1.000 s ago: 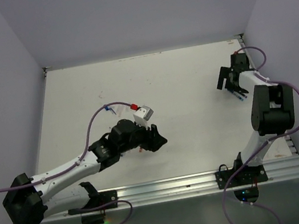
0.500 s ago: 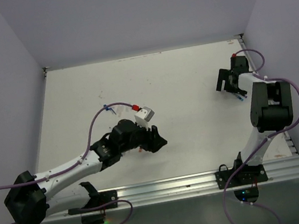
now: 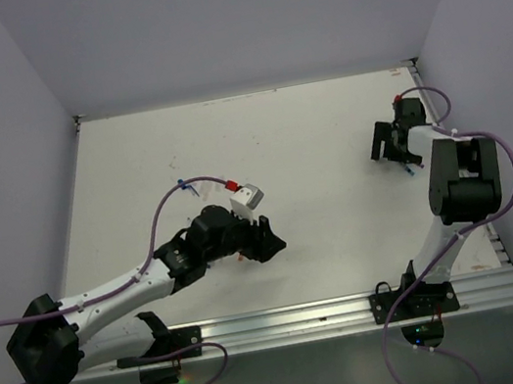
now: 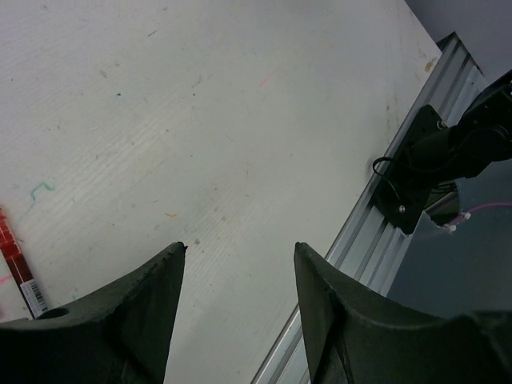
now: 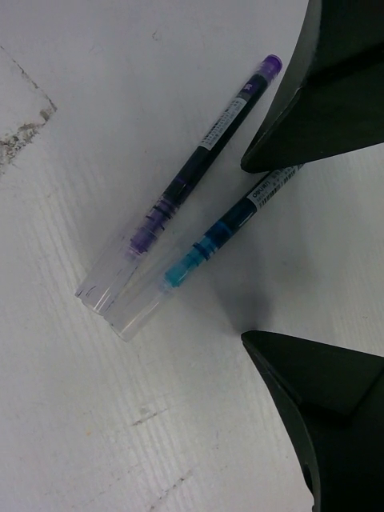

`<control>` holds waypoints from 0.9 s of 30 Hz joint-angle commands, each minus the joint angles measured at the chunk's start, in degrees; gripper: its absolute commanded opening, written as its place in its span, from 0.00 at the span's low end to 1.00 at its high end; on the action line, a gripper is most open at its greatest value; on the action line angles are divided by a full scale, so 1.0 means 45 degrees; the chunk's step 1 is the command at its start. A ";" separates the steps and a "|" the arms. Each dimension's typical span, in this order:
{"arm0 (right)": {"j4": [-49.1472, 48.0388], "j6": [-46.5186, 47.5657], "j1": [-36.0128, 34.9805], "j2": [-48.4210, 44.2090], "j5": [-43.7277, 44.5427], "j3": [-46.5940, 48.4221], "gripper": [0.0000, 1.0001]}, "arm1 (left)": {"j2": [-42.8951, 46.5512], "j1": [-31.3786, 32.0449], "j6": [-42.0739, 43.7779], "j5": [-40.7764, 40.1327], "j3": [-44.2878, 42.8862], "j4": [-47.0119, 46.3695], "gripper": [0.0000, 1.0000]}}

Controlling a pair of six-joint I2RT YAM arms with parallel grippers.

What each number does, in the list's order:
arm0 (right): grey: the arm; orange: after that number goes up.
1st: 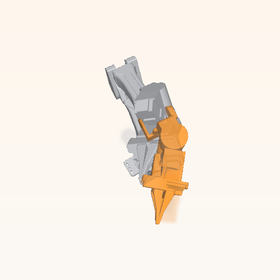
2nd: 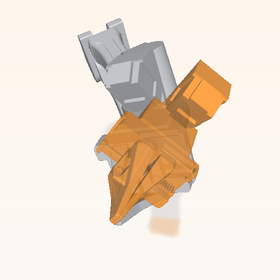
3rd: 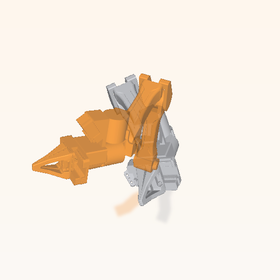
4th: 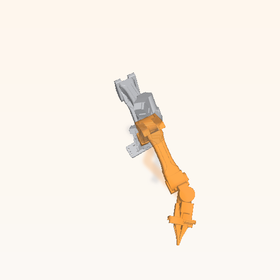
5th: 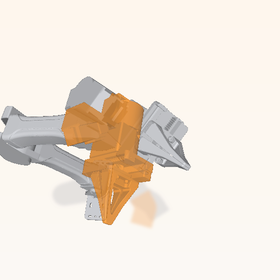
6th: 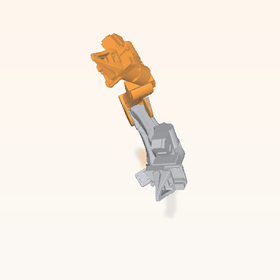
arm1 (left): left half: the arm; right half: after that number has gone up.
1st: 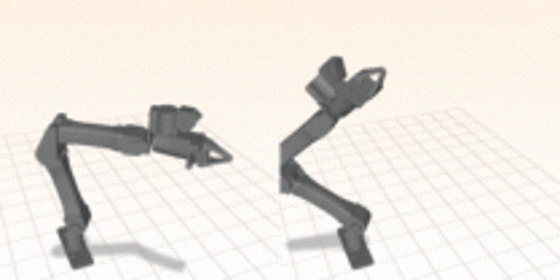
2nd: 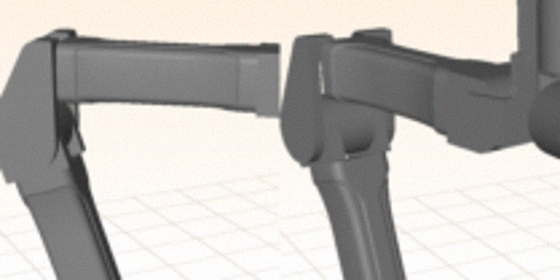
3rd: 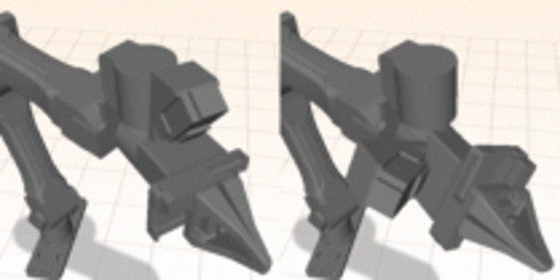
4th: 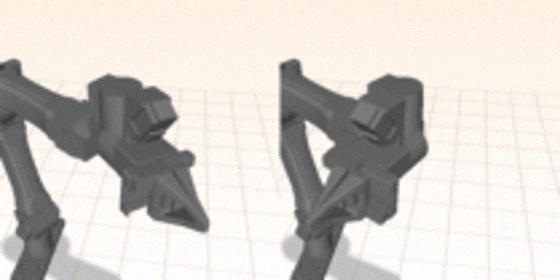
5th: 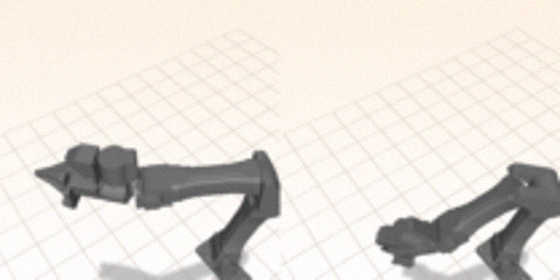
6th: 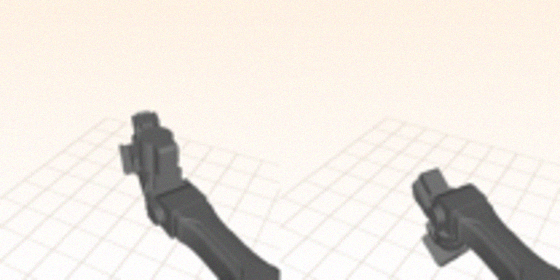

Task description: Open the pen caps

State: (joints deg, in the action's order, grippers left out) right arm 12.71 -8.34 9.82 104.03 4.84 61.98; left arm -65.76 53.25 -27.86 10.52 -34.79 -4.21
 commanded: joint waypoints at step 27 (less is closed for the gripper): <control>0.2743 -0.1172 -0.4719 0.0302 0.0585 0.0310 0.00 | 0.3711 -0.0077 -0.2168 -0.0989 0.1107 0.2028 0.59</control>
State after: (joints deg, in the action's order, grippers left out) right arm 21.02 -9.82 -8.40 104.51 10.04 64.07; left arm -51.90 53.25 -33.87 7.94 -31.31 2.87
